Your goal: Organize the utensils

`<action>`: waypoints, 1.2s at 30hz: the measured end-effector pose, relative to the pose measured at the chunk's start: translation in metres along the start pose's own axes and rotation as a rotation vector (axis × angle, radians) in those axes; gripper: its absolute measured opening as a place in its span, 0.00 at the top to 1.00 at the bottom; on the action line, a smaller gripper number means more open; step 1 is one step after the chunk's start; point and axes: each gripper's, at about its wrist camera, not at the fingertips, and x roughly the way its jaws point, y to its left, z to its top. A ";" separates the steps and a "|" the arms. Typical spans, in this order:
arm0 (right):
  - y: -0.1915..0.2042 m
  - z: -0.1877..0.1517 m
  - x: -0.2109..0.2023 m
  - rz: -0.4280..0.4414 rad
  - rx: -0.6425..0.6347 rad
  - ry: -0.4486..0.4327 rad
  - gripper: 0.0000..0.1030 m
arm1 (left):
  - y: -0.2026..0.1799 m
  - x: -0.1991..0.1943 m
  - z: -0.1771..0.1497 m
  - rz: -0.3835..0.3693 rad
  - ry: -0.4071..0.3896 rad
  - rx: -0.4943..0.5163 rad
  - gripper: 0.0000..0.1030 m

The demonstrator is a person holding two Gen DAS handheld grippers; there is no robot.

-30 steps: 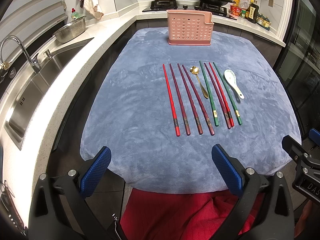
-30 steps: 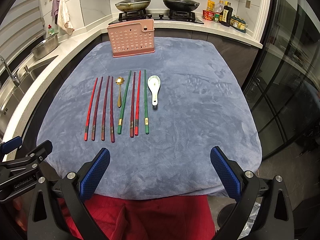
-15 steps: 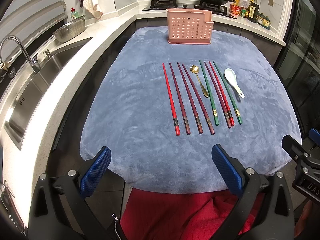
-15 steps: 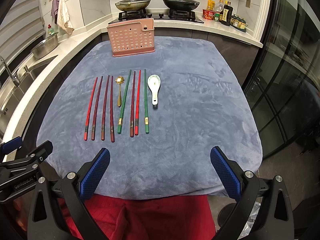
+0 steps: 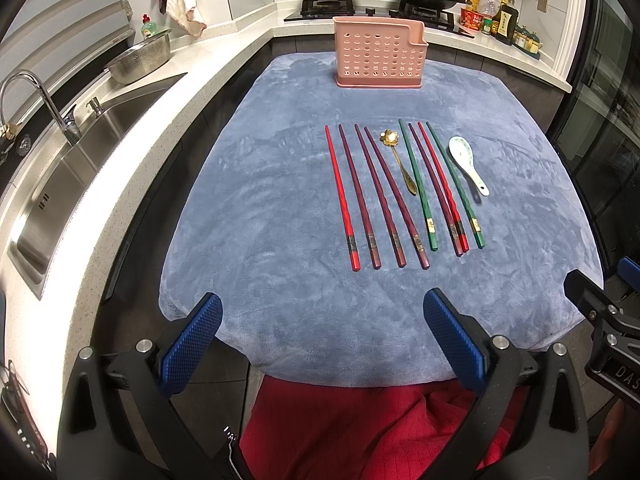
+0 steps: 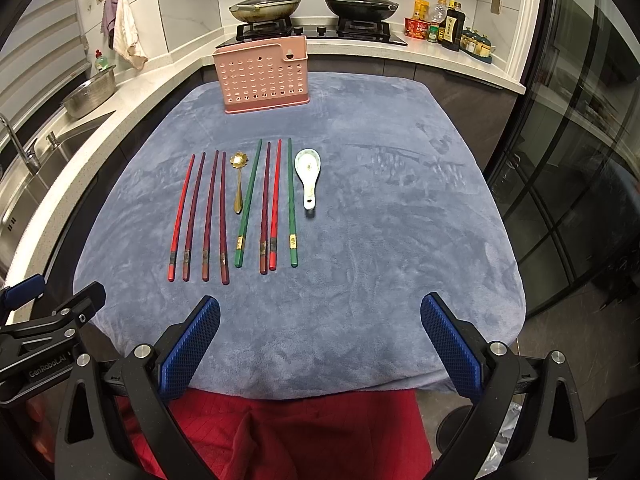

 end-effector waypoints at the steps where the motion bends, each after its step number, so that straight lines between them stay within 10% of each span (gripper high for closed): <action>1: 0.000 0.000 0.000 0.001 0.000 0.000 0.06 | 0.000 0.000 0.000 -0.001 0.000 0.000 0.07; 24: -0.009 0.020 0.059 0.011 0.042 0.055 0.07 | 0.018 0.103 0.020 -0.041 0.092 -0.120 0.07; 36: -0.008 0.037 0.097 0.011 0.043 0.081 0.07 | 0.010 0.151 0.020 -0.116 0.194 -0.116 0.40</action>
